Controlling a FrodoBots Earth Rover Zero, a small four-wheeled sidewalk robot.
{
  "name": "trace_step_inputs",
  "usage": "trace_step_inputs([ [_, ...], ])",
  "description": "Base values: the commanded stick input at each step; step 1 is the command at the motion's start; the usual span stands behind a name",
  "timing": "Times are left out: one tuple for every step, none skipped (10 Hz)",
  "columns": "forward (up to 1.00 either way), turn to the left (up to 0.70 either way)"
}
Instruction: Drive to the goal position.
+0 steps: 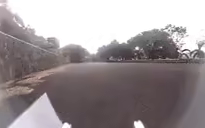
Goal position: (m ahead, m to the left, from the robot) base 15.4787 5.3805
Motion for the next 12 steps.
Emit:
trace_step_inputs([
  [1.00,0.00],
  [1.00,0.00],
  [1.00,0.00],
  [1.00,0.00],
  [1.00,0.00],
  [1.00,0.00],
  [1.00,0.00],
  [1.00,0.00],
  [1.00,0.00],
  [1.00,0.00],
  [1.00,0.00],
  [1.00,0.00],
])
